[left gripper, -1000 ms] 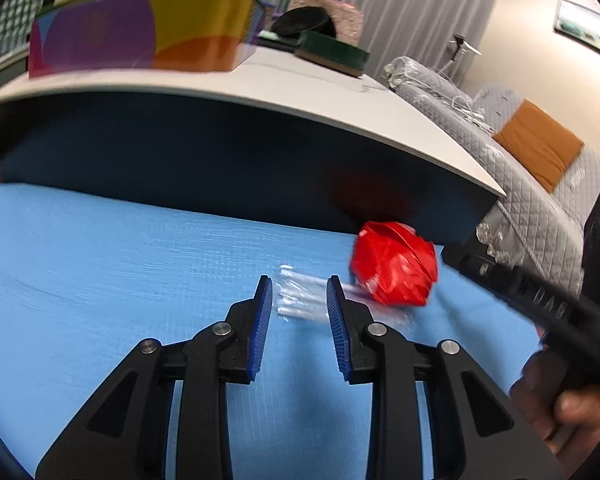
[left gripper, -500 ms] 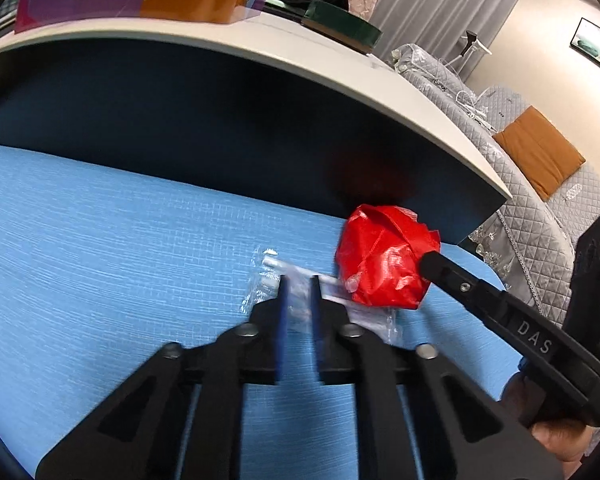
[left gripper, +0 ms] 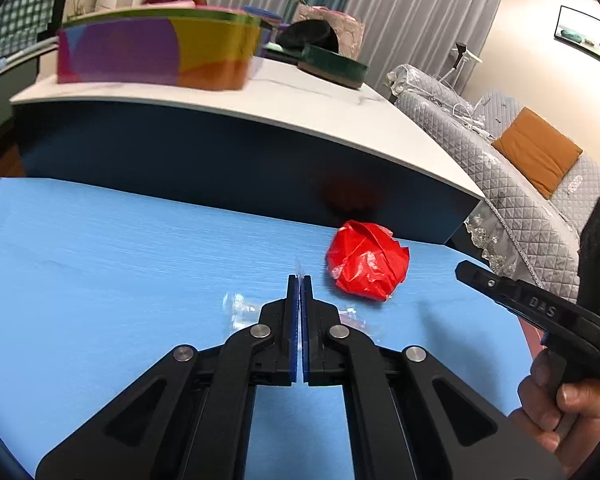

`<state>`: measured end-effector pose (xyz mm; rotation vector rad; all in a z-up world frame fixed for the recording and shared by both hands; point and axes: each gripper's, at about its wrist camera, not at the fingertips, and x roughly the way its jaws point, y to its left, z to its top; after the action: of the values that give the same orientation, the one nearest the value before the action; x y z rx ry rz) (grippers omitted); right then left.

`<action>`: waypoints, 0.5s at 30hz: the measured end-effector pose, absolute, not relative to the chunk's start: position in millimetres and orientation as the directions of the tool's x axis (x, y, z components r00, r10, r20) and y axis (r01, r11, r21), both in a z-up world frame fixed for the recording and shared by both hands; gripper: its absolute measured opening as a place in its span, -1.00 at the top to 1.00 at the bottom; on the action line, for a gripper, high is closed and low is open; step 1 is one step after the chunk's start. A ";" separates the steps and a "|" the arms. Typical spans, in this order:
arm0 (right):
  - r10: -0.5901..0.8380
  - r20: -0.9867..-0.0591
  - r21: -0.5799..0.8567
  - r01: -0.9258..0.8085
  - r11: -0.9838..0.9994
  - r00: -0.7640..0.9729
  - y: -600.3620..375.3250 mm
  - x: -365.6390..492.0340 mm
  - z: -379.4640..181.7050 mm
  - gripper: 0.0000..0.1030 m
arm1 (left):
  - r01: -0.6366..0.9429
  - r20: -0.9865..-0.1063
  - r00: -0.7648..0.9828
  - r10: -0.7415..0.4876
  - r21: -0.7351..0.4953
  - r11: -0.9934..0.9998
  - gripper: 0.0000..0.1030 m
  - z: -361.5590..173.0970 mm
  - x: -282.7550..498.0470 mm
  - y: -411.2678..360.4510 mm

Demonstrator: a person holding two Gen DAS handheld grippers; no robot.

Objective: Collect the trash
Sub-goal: 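Move the right tool to the red plastic bag and grasp it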

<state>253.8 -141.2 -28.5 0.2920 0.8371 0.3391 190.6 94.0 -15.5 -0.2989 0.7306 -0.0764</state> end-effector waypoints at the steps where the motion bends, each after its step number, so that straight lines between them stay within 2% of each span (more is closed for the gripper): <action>1: 0.399 -0.674 0.374 -0.179 0.910 0.622 -137.2 253.9 -29.3 0.33 | -0.037 -0.645 0.747 -0.161 -0.283 0.959 0.98 -13.9 187.0 97.4; 3: 0.369 -0.677 0.338 -0.176 0.924 0.637 -129.7 253.3 -29.2 -0.19 | -0.052 -0.644 0.754 -0.134 -0.262 0.964 0.98 -11.7 182.0 104.7; 5: 0.358 -0.682 0.315 -0.185 0.931 0.638 -119.7 256.1 -31.0 -0.21 | -0.079 -0.640 0.760 -0.108 -0.256 0.963 0.98 -9.3 179.0 115.9; 6: 0.355 -0.687 0.309 -0.187 0.932 0.634 -114.2 258.3 -32.5 -0.29 | -0.092 -0.639 0.764 -0.095 -0.254 0.963 0.98 -8.6 178.2 121.5; 7: 0.346 -0.693 0.296 -0.189 0.936 0.632 -108.4 260.6 -33.7 -0.46 | -0.110 -0.635 0.768 -0.080 -0.254 0.961 0.98 -7.5 176.2 130.6; 9: 0.299 -0.710 0.233 -0.188 0.954 0.638 -92.2 265.3 -35.8 -0.62 | -0.140 -0.627 0.777 -0.056 -0.259 0.956 0.98 -4.4 173.9 146.3; 13: 0.228 -0.744 0.141 -0.186 0.972 0.629 -62.8 277.1 -42.2 -0.81 | -0.184 -0.617 0.787 -0.013 -0.254 0.950 0.98 -0.2 172.2 175.2; 15: 0.191 -0.762 0.093 -0.186 0.978 0.619 -48.7 282.3 -47.7 -0.82 | -0.194 -0.616 0.788 0.000 -0.248 0.949 0.98 0.5 171.9 182.6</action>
<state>282.3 -48.7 -47.7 0.0056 0.8766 0.2164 171.9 182.6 0.5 -0.3083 0.6574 0.1061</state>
